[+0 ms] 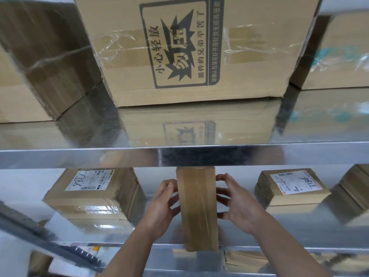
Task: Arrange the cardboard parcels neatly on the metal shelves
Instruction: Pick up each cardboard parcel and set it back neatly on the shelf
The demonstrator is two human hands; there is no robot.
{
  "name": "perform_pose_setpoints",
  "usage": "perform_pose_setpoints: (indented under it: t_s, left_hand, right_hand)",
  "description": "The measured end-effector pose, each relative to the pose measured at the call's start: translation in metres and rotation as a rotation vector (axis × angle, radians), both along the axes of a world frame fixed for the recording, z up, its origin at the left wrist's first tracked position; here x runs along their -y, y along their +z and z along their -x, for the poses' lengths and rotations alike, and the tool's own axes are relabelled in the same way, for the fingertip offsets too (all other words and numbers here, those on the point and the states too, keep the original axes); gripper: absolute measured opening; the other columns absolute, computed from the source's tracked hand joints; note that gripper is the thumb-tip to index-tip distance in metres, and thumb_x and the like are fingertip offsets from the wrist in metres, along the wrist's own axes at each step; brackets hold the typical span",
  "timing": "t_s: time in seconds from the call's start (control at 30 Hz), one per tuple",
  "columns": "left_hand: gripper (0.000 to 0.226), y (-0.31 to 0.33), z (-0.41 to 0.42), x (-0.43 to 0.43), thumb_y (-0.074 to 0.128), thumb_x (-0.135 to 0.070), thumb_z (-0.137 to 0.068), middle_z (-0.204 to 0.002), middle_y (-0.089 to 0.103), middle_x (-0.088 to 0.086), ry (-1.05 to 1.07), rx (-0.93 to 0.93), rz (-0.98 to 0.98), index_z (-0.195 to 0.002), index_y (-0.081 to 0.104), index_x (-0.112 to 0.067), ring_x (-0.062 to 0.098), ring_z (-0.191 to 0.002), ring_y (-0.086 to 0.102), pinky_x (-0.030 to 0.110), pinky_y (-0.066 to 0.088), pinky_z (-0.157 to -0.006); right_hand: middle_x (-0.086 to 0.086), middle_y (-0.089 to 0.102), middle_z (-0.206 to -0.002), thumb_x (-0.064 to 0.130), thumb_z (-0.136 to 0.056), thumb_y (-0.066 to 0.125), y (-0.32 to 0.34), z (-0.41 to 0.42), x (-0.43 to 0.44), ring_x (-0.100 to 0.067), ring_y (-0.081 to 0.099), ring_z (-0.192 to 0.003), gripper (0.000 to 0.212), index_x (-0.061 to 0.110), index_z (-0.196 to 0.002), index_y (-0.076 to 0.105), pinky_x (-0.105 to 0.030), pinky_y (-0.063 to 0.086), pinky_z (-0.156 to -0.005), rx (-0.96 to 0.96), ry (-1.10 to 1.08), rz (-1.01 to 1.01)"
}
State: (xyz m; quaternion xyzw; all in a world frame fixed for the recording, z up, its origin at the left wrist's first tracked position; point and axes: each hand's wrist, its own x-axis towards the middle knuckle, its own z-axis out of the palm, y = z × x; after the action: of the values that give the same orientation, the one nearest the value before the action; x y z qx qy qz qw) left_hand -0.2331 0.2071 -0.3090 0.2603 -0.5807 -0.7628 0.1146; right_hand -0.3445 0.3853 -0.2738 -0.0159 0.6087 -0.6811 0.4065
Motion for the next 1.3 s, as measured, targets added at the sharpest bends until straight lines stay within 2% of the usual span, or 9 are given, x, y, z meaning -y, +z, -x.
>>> perform_pose_setpoints:
  t_s: [0.2,0.43,0.7,0.83,0.9,0.97,1.17,1.23,1.3]
  left_hand:
    - [0.048,-0.004,-0.003,-0.002,0.052,-0.046,-0.088,-0.115,0.073,0.001,-0.007,-0.022,0.041,-0.126,0.059,-0.017,0.023,-0.115,0.067,0.047,0.053,-0.103]
    - [0.053,-0.004,-0.009,-0.001,0.055,-0.041,-0.091,-0.132,0.067,0.006,-0.057,-0.059,0.042,-0.138,0.059,-0.016,0.027,-0.127,0.061,0.057,0.042,-0.113]
    - [0.063,0.003,-0.009,0.002,0.066,-0.039,-0.087,-0.134,0.067,0.006,-0.079,-0.113,0.102,-0.142,0.054,-0.011,0.026,-0.128,0.061,0.048,0.043,-0.114]
    - [0.057,-0.002,-0.009,0.002,0.063,-0.034,-0.09,-0.134,0.066,0.006,-0.07,-0.11,0.108,-0.142,0.054,-0.012,0.025,-0.127,0.061,0.05,0.043,-0.114]
    - [0.064,-0.001,-0.008,0.001,0.071,-0.046,-0.087,-0.136,0.066,0.002,-0.058,-0.117,0.138,-0.142,0.055,-0.017,0.022,-0.129,0.06,0.049,0.043,-0.115]
    - [0.075,-0.002,-0.005,0.001,0.077,-0.057,-0.079,-0.137,0.065,0.001,-0.056,-0.132,0.165,-0.141,0.057,-0.02,0.021,-0.132,0.058,0.046,0.042,-0.115]
    - [0.025,-0.017,0.001,0.001,0.062,-0.014,-0.099,-0.125,0.072,-0.001,0.041,-0.026,0.249,-0.122,0.069,-0.023,0.01,-0.117,0.066,0.024,0.053,-0.094]
    - [0.023,-0.025,0.002,0.001,0.058,-0.015,-0.102,-0.123,0.071,-0.002,0.046,0.07,0.291,-0.114,0.07,-0.03,0.005,-0.107,0.068,0.02,0.054,-0.088]
    - [0.024,-0.03,0.002,0.0,0.059,-0.024,-0.102,-0.127,0.067,-0.002,0.069,0.141,0.197,-0.125,0.065,-0.025,0.001,-0.1,0.065,0.016,0.052,-0.074]
  right_hand:
    - [-0.014,0.065,-0.127,0.052,-0.103,0.044,0.001,-0.002,0.004,-0.032,0.058,-0.123,0.043,0.016,-0.112,0.065,-0.068,0.043,-0.107,0.043,-0.036,0.027]
    - [-0.014,0.067,-0.125,0.061,-0.083,0.053,0.0,-0.003,0.005,-0.032,0.059,-0.124,0.067,0.009,-0.123,0.06,-0.067,0.042,-0.109,0.07,-0.027,0.06]
    - [-0.01,0.068,-0.127,0.063,-0.077,0.053,0.007,-0.007,0.004,-0.031,0.059,-0.123,0.076,0.009,-0.129,0.061,-0.062,0.043,-0.109,0.116,-0.01,0.149]
    - [-0.012,0.068,-0.128,0.068,-0.073,0.057,0.013,-0.006,0.0,-0.033,0.06,-0.124,0.069,0.014,-0.115,0.062,-0.066,0.05,-0.096,0.123,0.025,0.131]
    - [-0.011,0.066,-0.131,0.068,-0.073,0.06,0.017,-0.003,-0.004,-0.033,0.058,-0.125,0.069,0.021,-0.124,0.061,-0.063,0.056,-0.077,0.105,0.086,0.111]
    - [-0.011,0.061,-0.134,0.058,-0.075,0.068,0.019,0.0,-0.007,-0.035,0.057,-0.125,0.065,0.026,-0.13,0.058,-0.066,0.056,-0.072,0.106,0.116,0.1]
    - [-0.02,0.061,-0.137,0.03,-0.081,0.071,0.011,0.009,-0.008,-0.045,0.056,-0.127,0.039,0.02,-0.118,0.067,-0.071,0.054,-0.081,0.23,0.024,0.236]
    - [-0.021,0.063,-0.135,0.03,-0.079,0.07,0.011,0.01,-0.009,-0.044,0.057,-0.126,0.039,0.019,-0.117,0.068,-0.072,0.054,-0.081,0.24,0.004,0.245]
    - [-0.021,0.064,-0.134,0.031,-0.079,0.07,0.01,0.011,-0.01,-0.044,0.058,-0.125,0.048,0.016,-0.125,0.066,-0.075,0.052,-0.083,0.257,-0.025,0.251]
